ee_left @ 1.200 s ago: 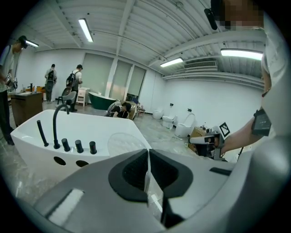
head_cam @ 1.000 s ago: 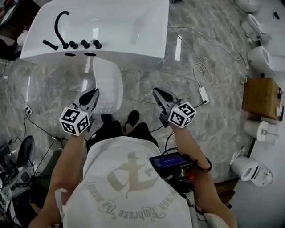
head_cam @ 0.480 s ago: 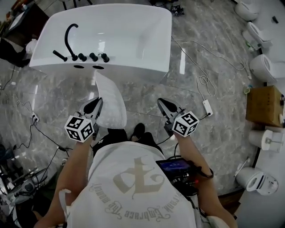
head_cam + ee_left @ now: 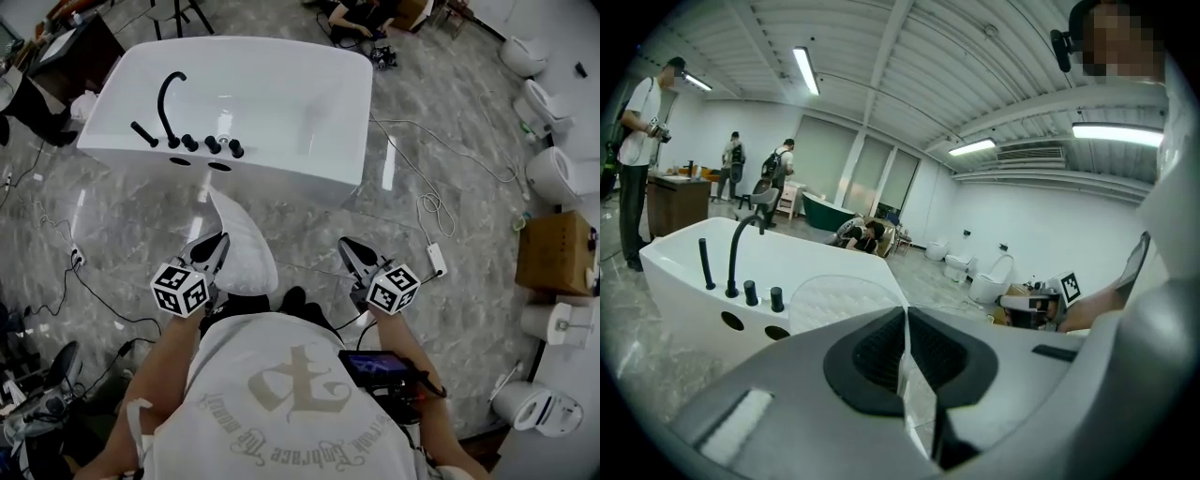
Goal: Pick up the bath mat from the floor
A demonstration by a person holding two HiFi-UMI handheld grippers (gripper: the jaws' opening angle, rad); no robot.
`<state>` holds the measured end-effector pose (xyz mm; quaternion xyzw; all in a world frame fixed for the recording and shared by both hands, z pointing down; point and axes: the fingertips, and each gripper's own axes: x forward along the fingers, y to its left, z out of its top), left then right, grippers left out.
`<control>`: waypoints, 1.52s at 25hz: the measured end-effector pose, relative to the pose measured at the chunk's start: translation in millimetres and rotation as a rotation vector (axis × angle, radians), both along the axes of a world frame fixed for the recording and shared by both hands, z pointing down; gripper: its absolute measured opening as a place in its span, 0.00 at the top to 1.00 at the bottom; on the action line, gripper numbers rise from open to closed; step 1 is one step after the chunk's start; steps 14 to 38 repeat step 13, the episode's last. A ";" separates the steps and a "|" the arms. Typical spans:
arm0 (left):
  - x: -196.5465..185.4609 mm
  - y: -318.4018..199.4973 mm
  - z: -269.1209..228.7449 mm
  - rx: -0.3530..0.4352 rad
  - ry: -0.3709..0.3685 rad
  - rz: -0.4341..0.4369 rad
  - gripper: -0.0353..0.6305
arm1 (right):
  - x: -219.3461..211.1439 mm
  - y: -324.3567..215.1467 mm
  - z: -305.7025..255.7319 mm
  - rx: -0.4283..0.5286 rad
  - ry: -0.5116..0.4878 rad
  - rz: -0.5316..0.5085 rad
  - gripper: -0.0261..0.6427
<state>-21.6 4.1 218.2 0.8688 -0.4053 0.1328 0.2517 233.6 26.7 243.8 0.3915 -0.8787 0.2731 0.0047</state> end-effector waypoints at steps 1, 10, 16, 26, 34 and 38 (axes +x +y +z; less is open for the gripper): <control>-0.2 -0.9 -1.5 0.002 0.001 -0.002 0.93 | 1.2 -0.1 -0.5 0.002 0.000 0.002 0.95; 9.7 -5.7 -11.9 0.023 -0.003 0.006 0.93 | 12.0 1.5 -1.6 0.016 -0.003 0.020 0.95; 14.1 -6.1 -15.2 0.028 -0.007 0.009 0.93 | 17.1 2.0 -1.0 0.013 -0.008 0.024 0.95; 14.1 -6.1 -15.2 0.028 -0.007 0.009 0.93 | 17.1 2.0 -1.0 0.013 -0.008 0.024 0.95; 14.1 -6.1 -15.2 0.028 -0.007 0.009 0.93 | 17.1 2.0 -1.0 0.013 -0.008 0.024 0.95; 14.1 -6.1 -15.2 0.028 -0.007 0.009 0.93 | 17.1 2.0 -1.0 0.013 -0.008 0.024 0.95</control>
